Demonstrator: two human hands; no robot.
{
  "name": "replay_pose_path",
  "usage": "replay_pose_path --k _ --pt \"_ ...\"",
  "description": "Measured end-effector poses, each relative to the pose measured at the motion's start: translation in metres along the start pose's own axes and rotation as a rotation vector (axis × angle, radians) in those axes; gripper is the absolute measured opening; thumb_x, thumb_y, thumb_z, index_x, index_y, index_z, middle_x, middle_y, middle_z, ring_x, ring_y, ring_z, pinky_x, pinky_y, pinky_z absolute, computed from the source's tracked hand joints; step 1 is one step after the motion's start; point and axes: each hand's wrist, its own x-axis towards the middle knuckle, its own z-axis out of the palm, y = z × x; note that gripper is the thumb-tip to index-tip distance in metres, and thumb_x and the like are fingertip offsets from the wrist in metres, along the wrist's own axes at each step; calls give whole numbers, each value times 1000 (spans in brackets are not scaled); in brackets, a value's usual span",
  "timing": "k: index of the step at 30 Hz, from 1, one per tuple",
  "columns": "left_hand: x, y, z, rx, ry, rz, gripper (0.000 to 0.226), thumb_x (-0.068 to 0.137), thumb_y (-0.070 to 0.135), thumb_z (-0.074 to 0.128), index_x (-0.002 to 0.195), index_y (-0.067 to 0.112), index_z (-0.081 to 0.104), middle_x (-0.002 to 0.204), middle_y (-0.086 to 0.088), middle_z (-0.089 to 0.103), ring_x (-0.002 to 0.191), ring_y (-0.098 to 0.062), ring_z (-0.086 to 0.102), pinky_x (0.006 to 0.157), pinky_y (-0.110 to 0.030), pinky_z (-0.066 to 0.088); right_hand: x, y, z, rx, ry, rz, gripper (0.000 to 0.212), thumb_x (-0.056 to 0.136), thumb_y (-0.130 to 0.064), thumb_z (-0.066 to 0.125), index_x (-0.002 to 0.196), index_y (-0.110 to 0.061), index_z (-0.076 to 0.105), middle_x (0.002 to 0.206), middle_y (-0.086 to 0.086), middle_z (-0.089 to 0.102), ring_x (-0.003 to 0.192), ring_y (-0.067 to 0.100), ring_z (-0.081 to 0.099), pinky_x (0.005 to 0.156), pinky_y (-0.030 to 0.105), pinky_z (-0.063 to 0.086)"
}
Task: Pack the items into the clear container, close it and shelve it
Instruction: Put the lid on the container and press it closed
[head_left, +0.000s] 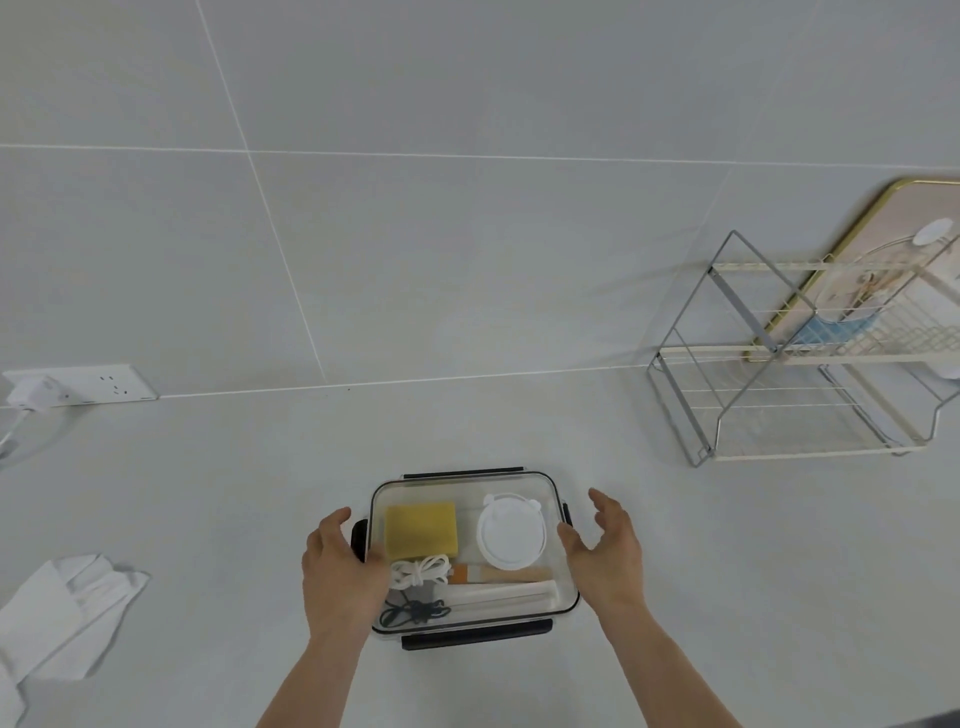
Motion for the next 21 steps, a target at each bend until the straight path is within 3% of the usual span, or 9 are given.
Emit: replay_pose_path --k 3,6,14,16,18,21 --pt "-5 5 11 31 -64 -1 61 96 26 54 150 15 28 152 -11 37 135 -31 39 103 -51 38 -6 -9 12 -69 -46 -44 64 97 -23 64 154 -16 36 156 1 44 145 21 40 116 34 32" --pt "-9 6 19 -8 -85 -17 58 102 27 42 153 13 20 156 -11 32 137 -33 38 104 -49 37 -15 -7 27 -65 -95 -33 60 103 -22 53 157 -15 28 159 4 40 146 24 38 116 35 32" --pt "-6 -1 26 0 -47 -79 49 103 34 34 148 14 31 143 -13 52 123 -38 52 97 -49 42 -10 0 38 -175 -33 17 48 108 -26 34 155 -15 34 151 8 52 136 33 49 109 43 38" --pt "-5 -4 27 -18 -58 -86 47 103 35 34 145 14 36 132 -16 60 115 -39 56 91 -46 44 -10 2 40 -188 -12 10 45 108 -26 33 151 -15 40 138 11 62 126 36 56 103 44 43" --pt "-2 -6 27 -43 -78 -96 45 103 38 33 141 15 40 120 -18 65 105 -39 59 83 -43 44 -7 4 39 -185 -19 22 39 107 -26 33 140 -15 50 110 10 69 105 37 62 92 45 49" --pt "0 -8 27 -51 -94 -99 45 102 39 32 139 15 42 116 -17 65 101 -37 59 78 -39 43 -2 8 37 -157 -47 49 35 107 -29 32 127 -12 55 85 1 62 89 33 61 83 45 51"
